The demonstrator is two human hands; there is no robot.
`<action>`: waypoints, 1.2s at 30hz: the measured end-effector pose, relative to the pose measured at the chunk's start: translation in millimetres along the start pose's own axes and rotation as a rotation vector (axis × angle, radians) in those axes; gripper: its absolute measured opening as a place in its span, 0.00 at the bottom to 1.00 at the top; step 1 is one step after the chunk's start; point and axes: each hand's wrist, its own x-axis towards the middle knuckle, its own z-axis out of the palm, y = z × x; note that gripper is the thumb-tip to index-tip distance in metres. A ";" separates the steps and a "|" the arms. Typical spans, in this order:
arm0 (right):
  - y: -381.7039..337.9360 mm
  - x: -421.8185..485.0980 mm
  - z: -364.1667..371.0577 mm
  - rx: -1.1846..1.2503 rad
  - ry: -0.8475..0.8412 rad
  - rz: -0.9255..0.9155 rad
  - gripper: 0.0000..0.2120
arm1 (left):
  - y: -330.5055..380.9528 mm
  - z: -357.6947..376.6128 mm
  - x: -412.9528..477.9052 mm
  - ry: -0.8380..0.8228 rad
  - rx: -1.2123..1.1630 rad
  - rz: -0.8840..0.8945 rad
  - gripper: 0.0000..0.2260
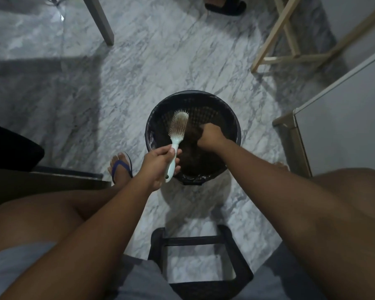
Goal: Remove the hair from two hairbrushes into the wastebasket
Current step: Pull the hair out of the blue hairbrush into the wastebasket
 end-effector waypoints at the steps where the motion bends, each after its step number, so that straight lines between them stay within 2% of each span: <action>1: 0.7 -2.4 -1.0 0.120 0.004 -0.017 0.30 | -0.8 -0.6 0.5 0.007 0.001 0.000 0.11; 3: 2.4 -6.5 -2.6 0.395 0.064 -0.046 0.39 | -1.5 1.0 2.0 0.017 -0.010 0.000 0.12; 5: 6.0 -5.3 1.1 0.528 0.102 -0.110 0.39 | -0.8 5.5 3.6 0.017 -0.007 0.009 0.11; 7: 5.5 -7.5 4.4 0.504 0.108 -0.168 0.31 | 0.6 11.7 4.8 0.018 0.008 0.020 0.11; 10: 5.4 -12.0 5.8 0.434 0.210 -0.211 0.09 | 1.8 19.3 8.9 0.051 0.010 0.033 0.10; 11: 6.0 -13.2 6.7 0.452 0.244 -0.203 0.07 | 2.0 21.3 10.7 0.066 0.007 0.035 0.10; 17: 27.6 -13.7 13.0 0.480 0.483 -0.039 0.09 | 5.8 21.3 21.9 0.191 -0.094 -0.042 0.11; 23: 43.0 -12.8 16.2 0.606 0.694 0.189 0.08 | 6.6 15.7 24.3 0.235 -0.086 0.004 0.14; 24: 43.8 -11.8 17.0 0.616 0.690 0.203 0.08 | 6.8 15.8 23.1 0.223 -0.074 0.018 0.14; 26: 43.0 -10.0 17.3 0.529 0.501 0.219 0.08 | 7.2 16.2 19.2 0.204 -0.034 0.051 0.12; 28: 38.6 -10.7 16.8 0.348 0.201 0.199 0.25 | 6.8 16.0 16.5 0.190 0.034 0.093 0.10; 29: 33.6 -13.4 15.4 0.313 0.118 0.155 0.35 | 6.5 15.7 15.2 0.181 0.073 0.109 0.10; 30: 29.8 -12.9 14.8 0.314 0.106 0.084 0.41 | 6.6 15.2 14.1 0.170 0.105 0.122 0.11; 32: 20.0 -13.8 12.8 0.340 0.166 -0.084 0.46 | 6.6 15.0 11.8 0.146 0.147 0.141 0.11; 34: 10.7 -12.9 11.5 0.363 0.202 -0.193 0.46 | 7.4 16.5 9.0 0.110 0.172 0.154 0.11; 36: 3.3 -11.9 11.3 0.426 0.248 -0.220 0.38 | 8.2 19.5 6.2 0.068 0.171 0.156 0.10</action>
